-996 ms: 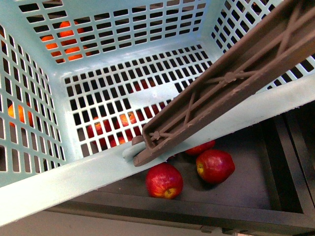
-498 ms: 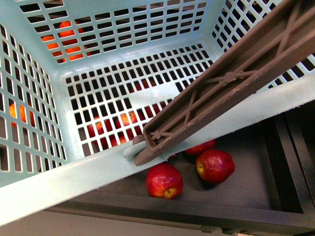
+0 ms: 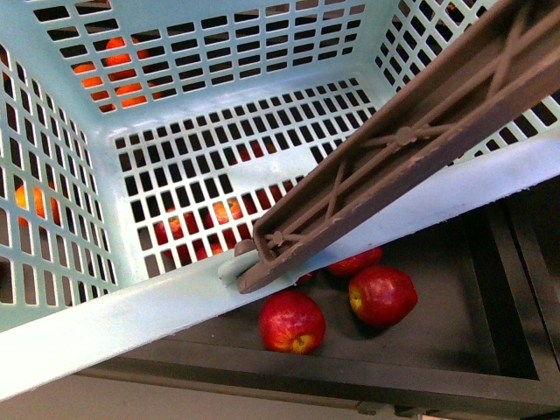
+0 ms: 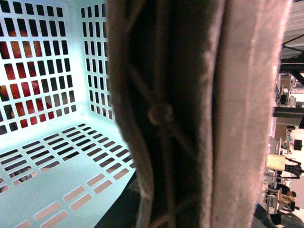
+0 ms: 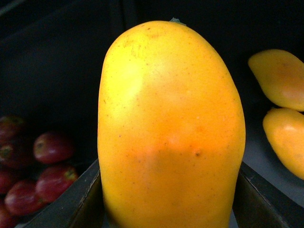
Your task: Pick mango and avocado into basket
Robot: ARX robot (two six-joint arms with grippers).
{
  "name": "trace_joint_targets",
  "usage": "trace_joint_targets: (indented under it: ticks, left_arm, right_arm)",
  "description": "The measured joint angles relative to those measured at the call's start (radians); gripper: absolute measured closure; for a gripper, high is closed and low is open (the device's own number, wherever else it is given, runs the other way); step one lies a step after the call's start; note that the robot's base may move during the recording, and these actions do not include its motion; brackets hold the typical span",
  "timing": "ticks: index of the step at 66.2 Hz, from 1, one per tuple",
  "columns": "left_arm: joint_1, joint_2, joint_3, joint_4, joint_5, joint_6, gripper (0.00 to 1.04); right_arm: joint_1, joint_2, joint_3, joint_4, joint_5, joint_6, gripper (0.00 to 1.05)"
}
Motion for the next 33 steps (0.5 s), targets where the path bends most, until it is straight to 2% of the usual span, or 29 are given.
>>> trace_joint_targets:
  ticks: [15, 33]
  left_arm:
    - [0.000, 0.000, 0.000, 0.000, 0.001, 0.000, 0.90]
    - [0.000, 0.000, 0.000, 0.000, 0.000, 0.000, 0.90]
  right_arm:
    - [0.072, -0.327, -0.040, -0.081, -0.062, 0.055, 0.44]
    - [0.286, -0.465, -0.023, -0.016, -0.003, 0.185, 0.44]
